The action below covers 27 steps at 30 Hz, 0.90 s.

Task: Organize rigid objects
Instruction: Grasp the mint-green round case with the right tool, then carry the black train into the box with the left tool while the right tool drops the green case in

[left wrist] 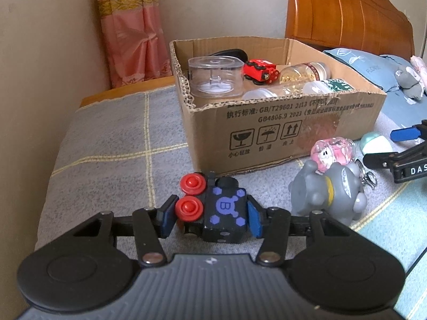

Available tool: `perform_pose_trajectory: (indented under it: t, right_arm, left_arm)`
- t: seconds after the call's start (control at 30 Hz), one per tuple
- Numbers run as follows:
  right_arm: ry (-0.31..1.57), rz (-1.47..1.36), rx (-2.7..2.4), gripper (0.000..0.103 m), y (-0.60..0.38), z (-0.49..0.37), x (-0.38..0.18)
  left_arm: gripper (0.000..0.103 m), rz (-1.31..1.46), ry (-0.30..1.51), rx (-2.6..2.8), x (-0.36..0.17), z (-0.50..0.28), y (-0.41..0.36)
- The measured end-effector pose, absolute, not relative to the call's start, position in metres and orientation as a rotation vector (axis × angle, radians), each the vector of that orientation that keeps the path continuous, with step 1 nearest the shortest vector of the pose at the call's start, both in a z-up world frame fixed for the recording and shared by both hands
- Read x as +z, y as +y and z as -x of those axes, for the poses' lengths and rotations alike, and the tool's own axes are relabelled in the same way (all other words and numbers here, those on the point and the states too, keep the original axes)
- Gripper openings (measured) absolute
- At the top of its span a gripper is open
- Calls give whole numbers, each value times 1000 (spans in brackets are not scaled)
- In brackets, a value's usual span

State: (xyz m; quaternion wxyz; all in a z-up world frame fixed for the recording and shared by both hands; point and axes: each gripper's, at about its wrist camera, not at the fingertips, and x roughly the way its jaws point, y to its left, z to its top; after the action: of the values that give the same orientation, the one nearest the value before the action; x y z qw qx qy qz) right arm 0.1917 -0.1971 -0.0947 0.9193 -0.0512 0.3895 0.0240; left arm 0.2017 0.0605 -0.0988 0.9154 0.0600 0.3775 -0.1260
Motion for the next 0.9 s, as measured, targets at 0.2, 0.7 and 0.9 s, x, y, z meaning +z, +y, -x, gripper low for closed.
perform_pose_trajectory:
  t: [0.2,0.7,0.9]
  right_arm:
    - [784,101,78,96,-198,-192,-96]
    - [807,110,177,66,-192,-194,-84]
    - [808,123,212,66,-195,-184,-75]
  left_arm:
    - [54,-119,779,-246,-99,-205,58]
    - [49,-124,815,-286,-93,-204,58]
    - [49,-148,823,-308,-80,-195,59]
